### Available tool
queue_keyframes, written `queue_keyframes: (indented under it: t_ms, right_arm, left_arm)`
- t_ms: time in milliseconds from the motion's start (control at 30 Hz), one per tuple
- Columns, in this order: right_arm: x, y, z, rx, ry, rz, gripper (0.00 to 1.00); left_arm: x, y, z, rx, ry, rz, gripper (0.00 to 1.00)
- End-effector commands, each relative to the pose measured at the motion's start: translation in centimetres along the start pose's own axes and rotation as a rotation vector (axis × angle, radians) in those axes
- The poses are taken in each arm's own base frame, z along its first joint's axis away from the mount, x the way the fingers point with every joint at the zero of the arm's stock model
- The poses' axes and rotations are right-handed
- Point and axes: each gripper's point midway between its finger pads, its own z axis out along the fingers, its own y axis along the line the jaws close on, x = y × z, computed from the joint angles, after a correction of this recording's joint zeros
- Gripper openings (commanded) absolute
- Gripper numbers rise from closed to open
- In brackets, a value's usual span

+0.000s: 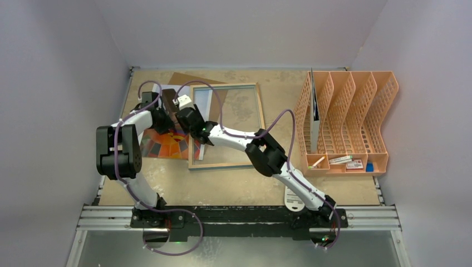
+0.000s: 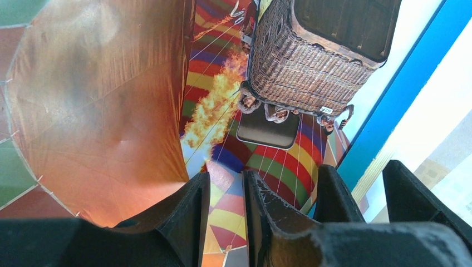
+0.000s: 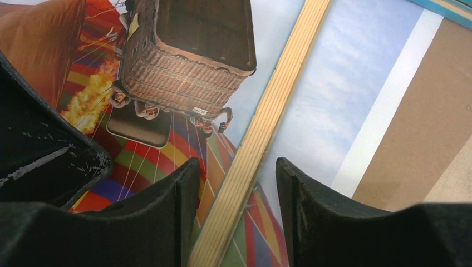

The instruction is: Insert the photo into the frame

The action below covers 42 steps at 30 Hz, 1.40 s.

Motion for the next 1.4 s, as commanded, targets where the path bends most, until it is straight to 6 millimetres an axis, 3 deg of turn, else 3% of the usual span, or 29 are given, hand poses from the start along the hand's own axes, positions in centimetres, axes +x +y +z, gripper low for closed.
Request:
queue_keyframes:
  t_ms: [0, 200, 333, 533, 733, 967, 1133, 1367]
  right_arm:
    - [-2.4, 0.2, -1.2, -0.006, -0.032, 0.027, 0.52]
    - [-1.5, -1.1, -1.3, 0.058, -0.019, 0.026, 0.31]
    - [-0.9, -1.5, -1.8, 0.08, 0.005, 0.051, 0.22]
    - [-0.1, -3.4, -3.3, 0.179, 0.057, 0.145, 0.18]
    - [0.1, -3.6, -3.8, 0.217, 0.095, 0.218, 0.17]
    - [-1.9, -2.8, -3.8, 0.221, 0.086, 0.32, 0.14]
    - [0.1, -2.8, -4.0, 0.254, 0.145, 0.346, 0.11]
    - [2.5, -3.7, -5.0, 0.306, 0.205, 0.354, 0.12]
  left_arm:
    - [0.7, 1.6, 0.8, -0.057, 0.035, 0.03, 0.31]
    - [0.6, 1.4, 0.8, -0.049, 0.038, 0.039, 0.31]
    - [-1.4, 0.7, 0.3, -0.048, 0.005, 0.073, 0.31]
    - [-5.9, -0.9, -1.0, -0.046, -0.09, 0.12, 0.33]
    - [-9.6, -1.7, -1.9, -0.067, -0.165, 0.156, 0.38]
    - [-13.2, -1.0, -2.1, -0.075, -0.22, 0.125, 0.44]
    - [-15.1, -0.6, -1.2, -0.061, -0.226, 0.102, 0.46]
    - [-16.3, 1.5, 0.7, -0.044, -0.229, 0.107, 0.52]
